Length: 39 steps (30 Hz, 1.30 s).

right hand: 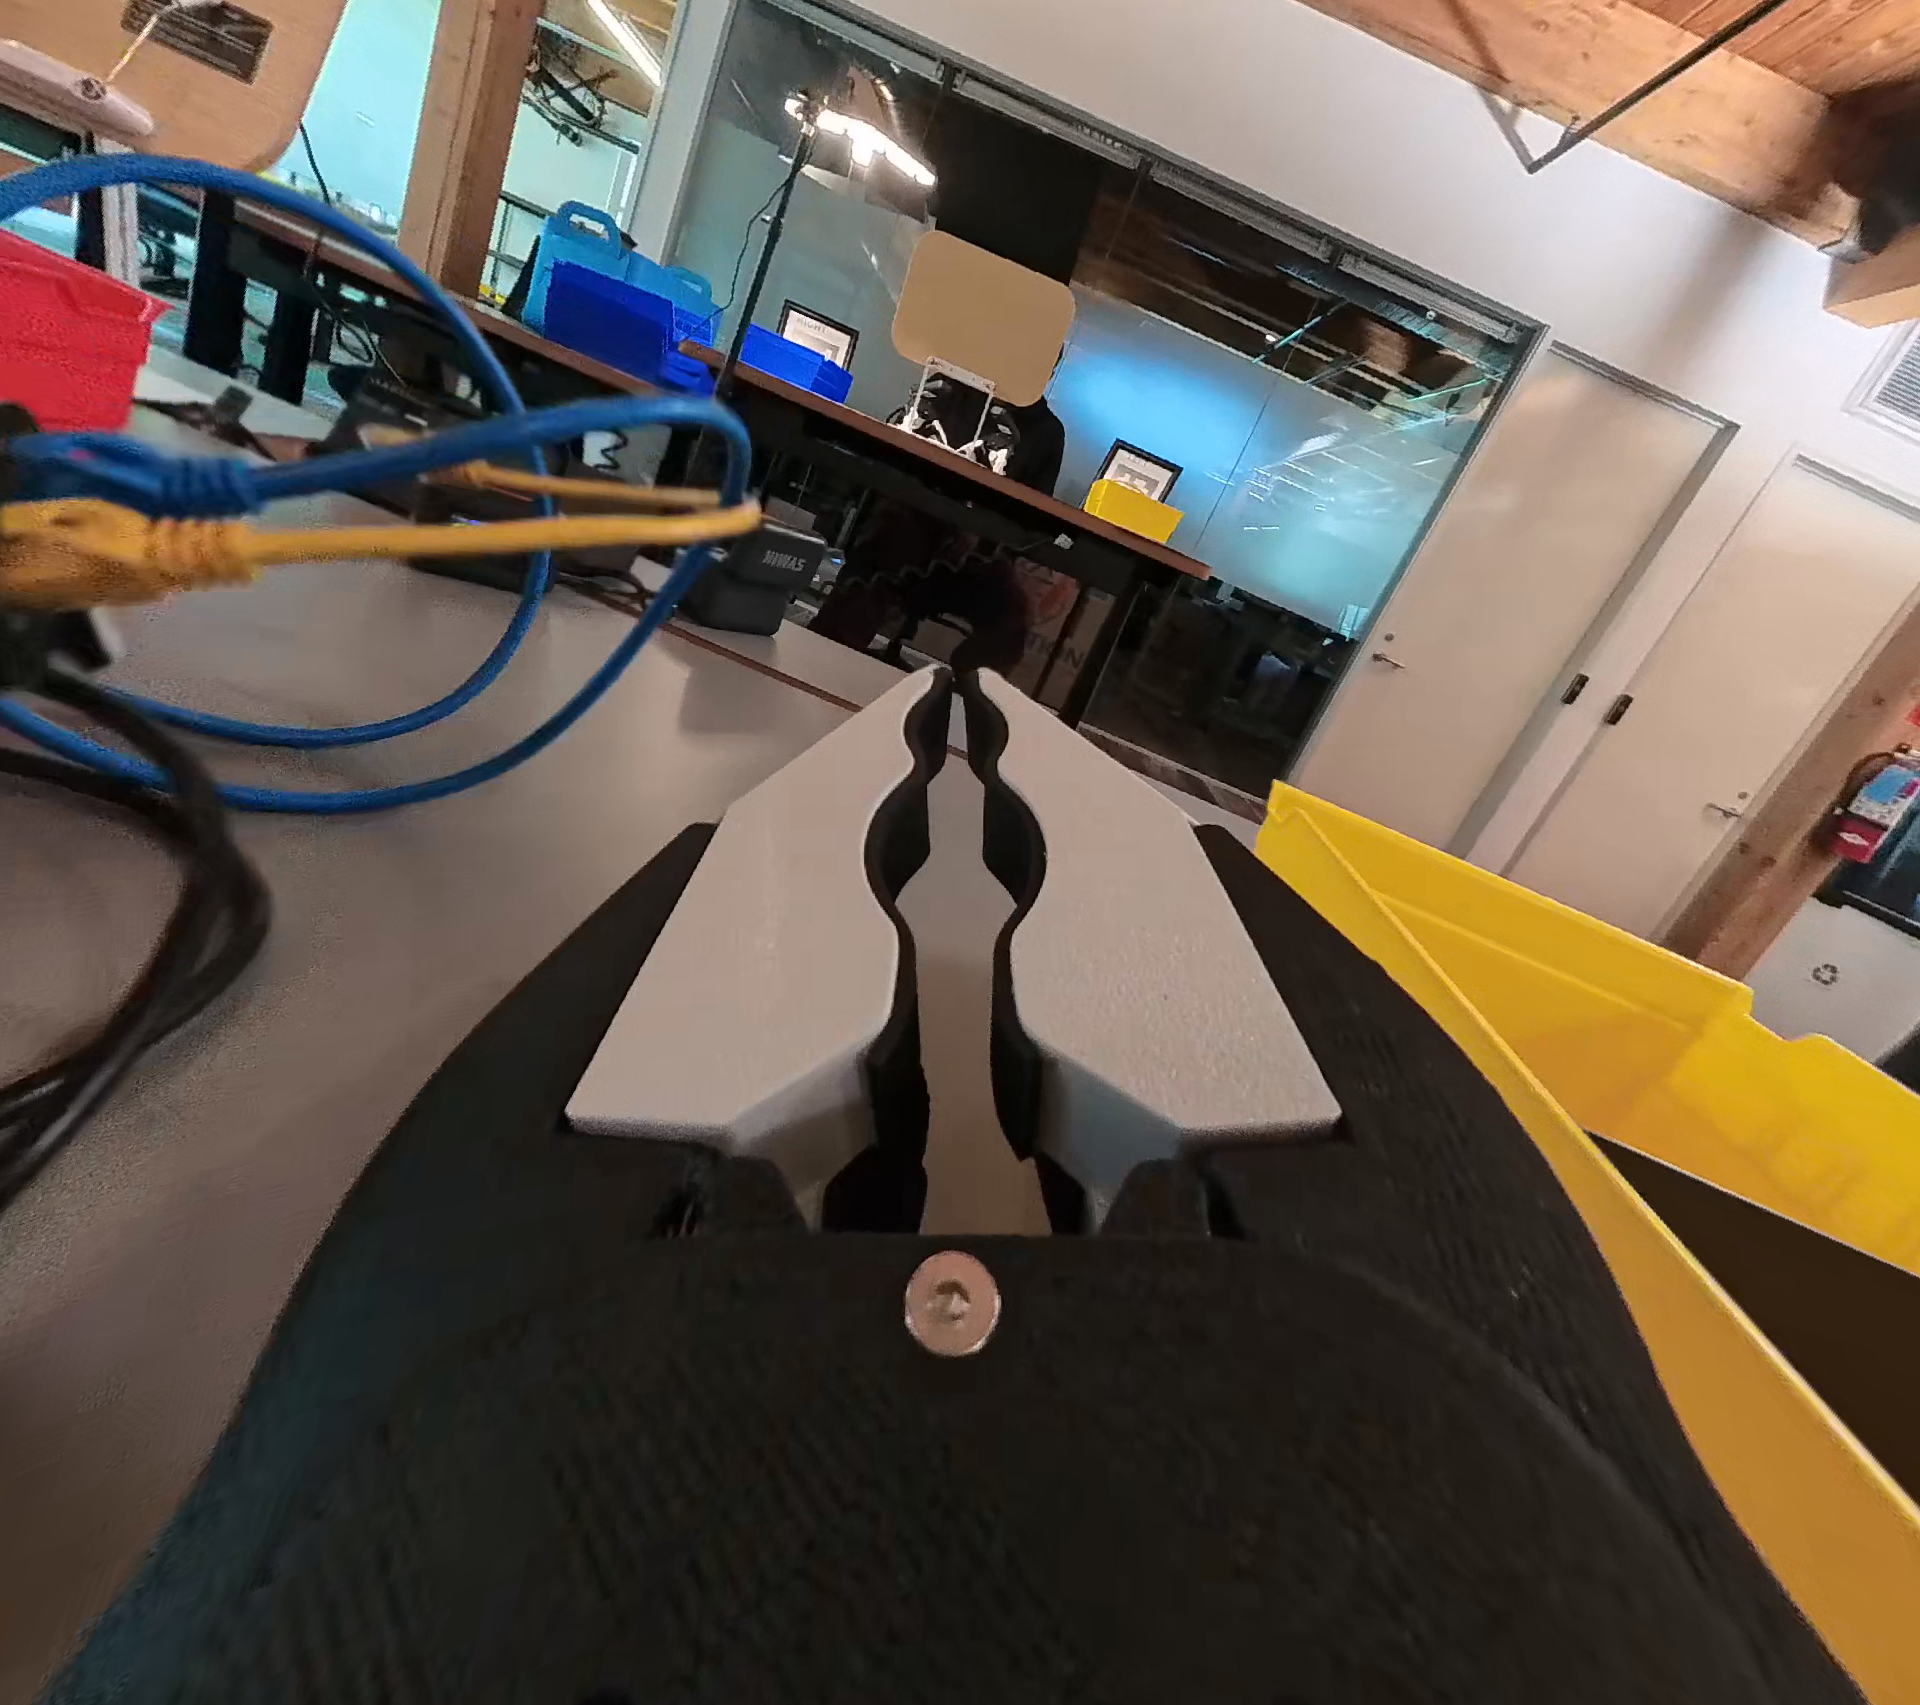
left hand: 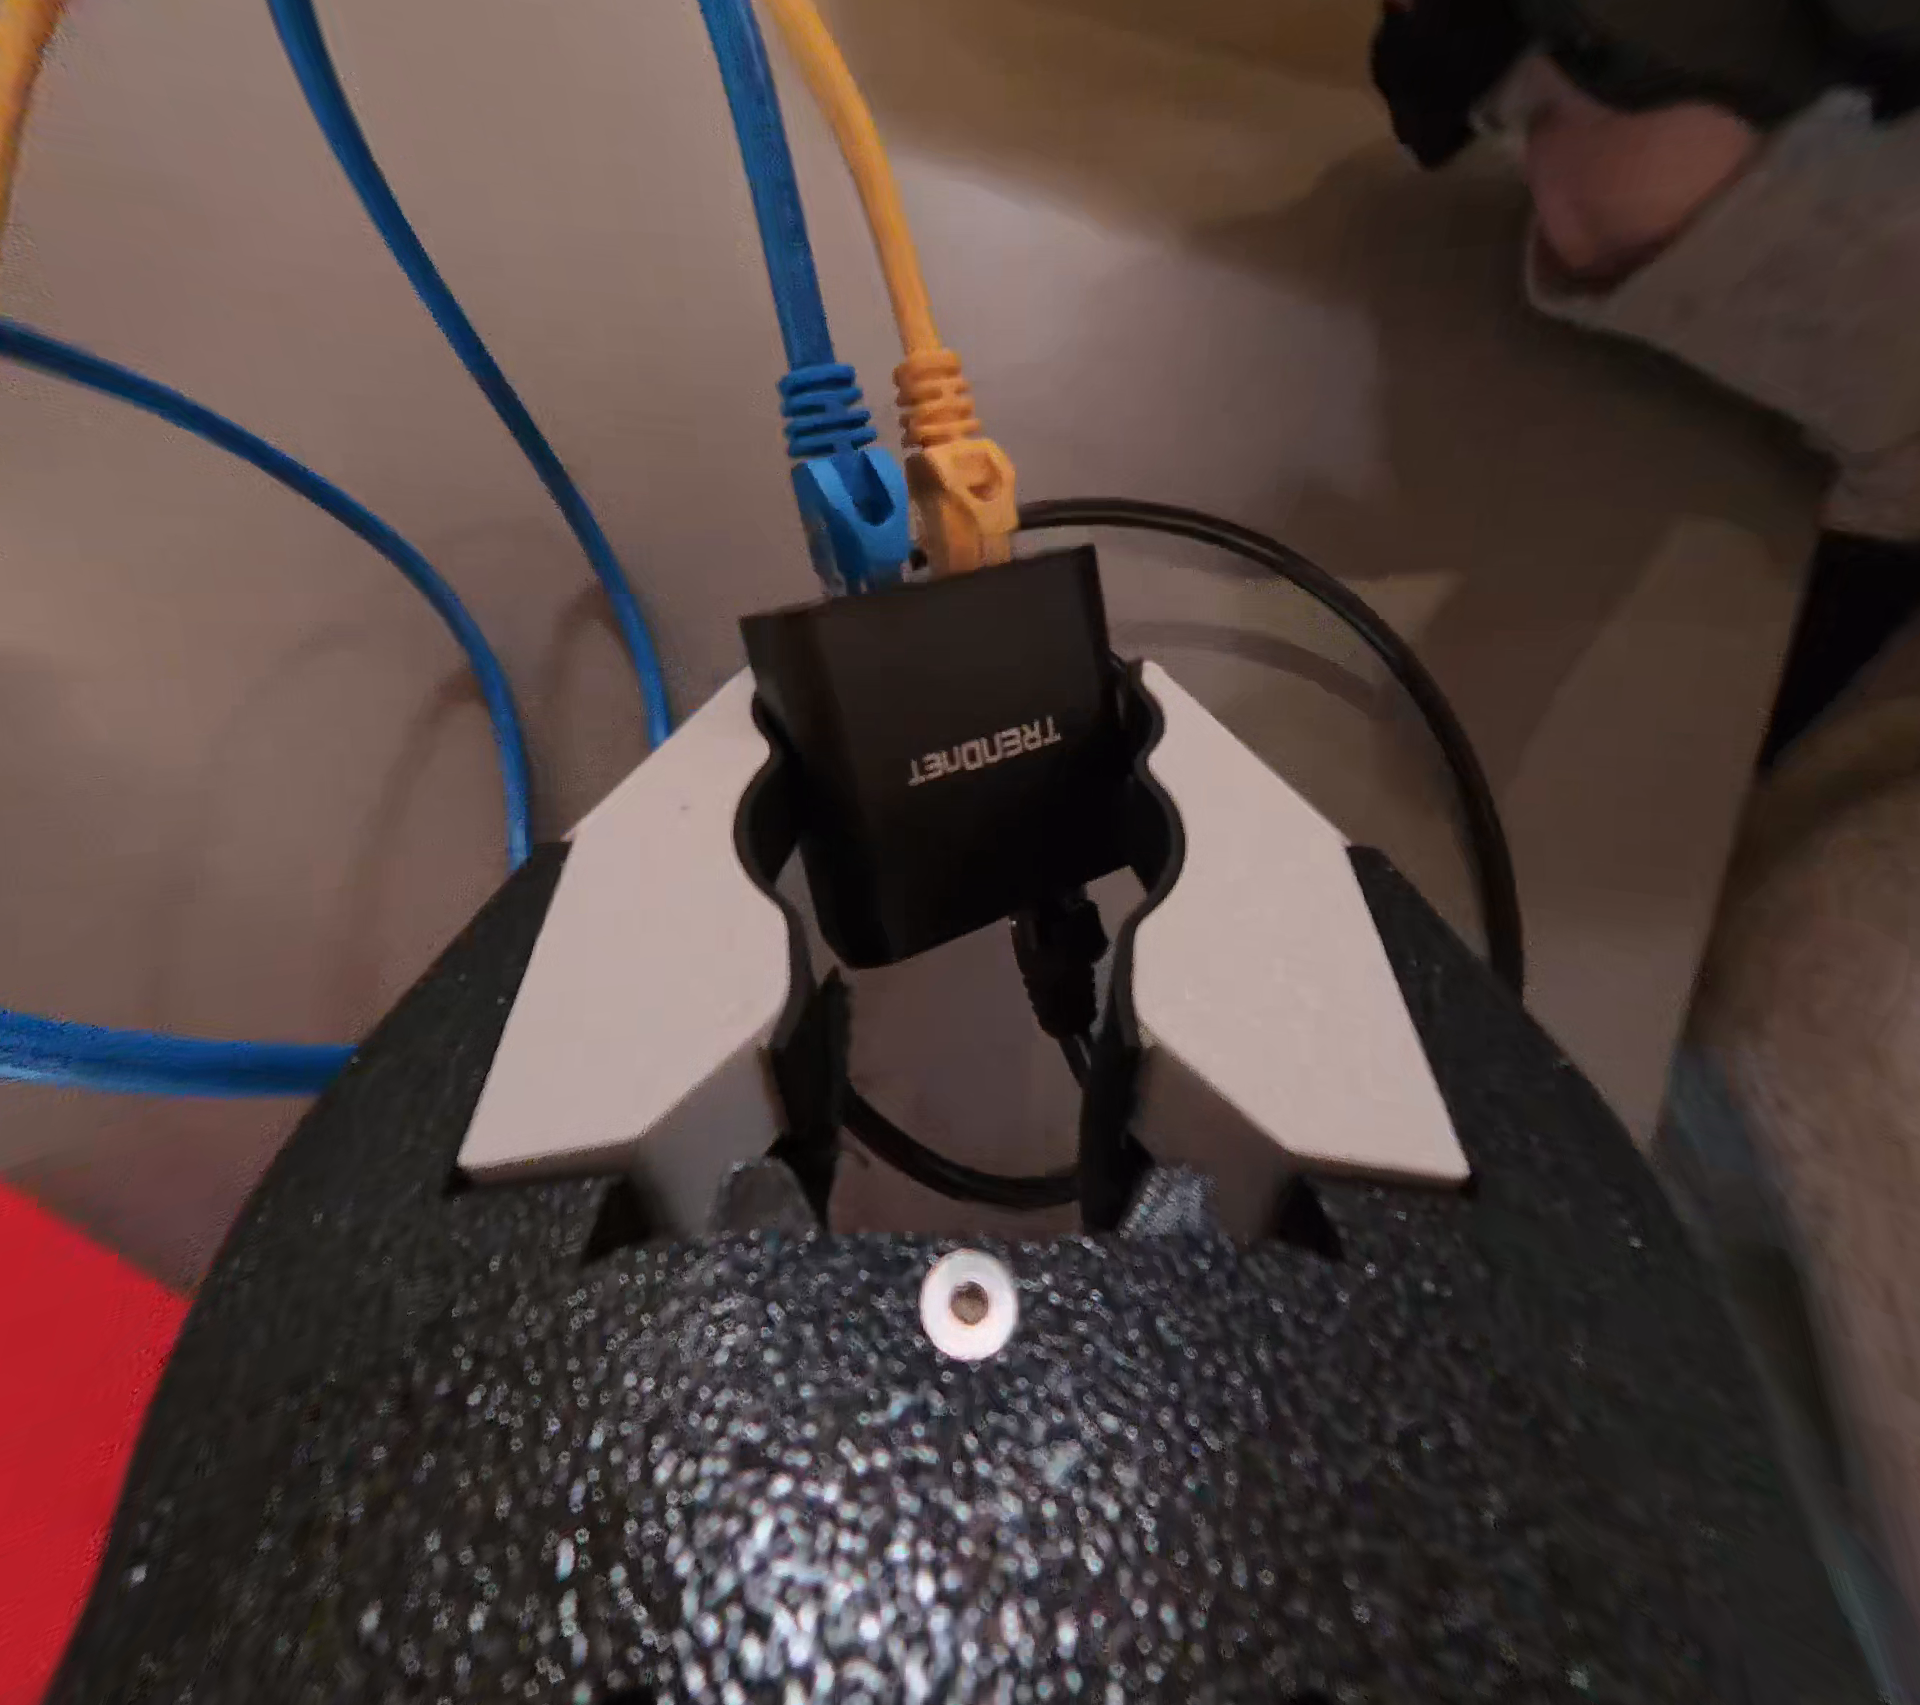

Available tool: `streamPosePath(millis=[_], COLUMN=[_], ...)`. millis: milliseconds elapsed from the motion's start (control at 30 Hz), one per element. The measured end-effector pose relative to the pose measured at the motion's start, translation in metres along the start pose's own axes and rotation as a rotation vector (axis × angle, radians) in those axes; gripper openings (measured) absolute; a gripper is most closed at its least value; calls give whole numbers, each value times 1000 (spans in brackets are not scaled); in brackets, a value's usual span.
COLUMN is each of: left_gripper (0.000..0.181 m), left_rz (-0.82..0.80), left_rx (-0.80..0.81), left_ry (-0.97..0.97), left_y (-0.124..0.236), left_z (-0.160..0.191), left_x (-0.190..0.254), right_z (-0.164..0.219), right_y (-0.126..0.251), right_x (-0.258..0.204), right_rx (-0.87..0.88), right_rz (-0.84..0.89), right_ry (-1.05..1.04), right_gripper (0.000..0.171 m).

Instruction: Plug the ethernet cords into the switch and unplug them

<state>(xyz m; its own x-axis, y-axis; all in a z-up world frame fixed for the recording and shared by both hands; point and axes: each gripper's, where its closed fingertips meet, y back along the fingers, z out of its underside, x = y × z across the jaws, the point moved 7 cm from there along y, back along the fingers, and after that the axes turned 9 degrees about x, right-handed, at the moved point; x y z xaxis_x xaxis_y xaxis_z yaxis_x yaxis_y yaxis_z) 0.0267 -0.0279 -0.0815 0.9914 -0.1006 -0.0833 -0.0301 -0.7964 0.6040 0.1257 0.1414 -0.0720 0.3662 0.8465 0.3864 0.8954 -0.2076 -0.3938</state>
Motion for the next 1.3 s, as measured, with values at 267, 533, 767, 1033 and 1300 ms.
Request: streamPosePath(millis=[267,533,767,1033,1300], left_gripper=[61,62,105,87,70], left_rz=[288,256,17,-213,-84], left_rx=[-168,-130,-118,-41,-46], left_ry=[-6,-11,-89,-185,-20], left_y=[-4,-13,-1,17,-4], left_z=[34,47,49,59,53], left_x=[27,33,40,47,39], right_z=[5,12,16,-34,-32], right_y=[-1,-6,-7,22,75], right_x=[-5,-27,-32,-67,-75], right_rx=[-36,-112,-142,64,105], right_rz=[-25,-152,-212,-618,-964], right_ry=[31,149,115,171,524], right_gripper=[1,4,6,13,14])
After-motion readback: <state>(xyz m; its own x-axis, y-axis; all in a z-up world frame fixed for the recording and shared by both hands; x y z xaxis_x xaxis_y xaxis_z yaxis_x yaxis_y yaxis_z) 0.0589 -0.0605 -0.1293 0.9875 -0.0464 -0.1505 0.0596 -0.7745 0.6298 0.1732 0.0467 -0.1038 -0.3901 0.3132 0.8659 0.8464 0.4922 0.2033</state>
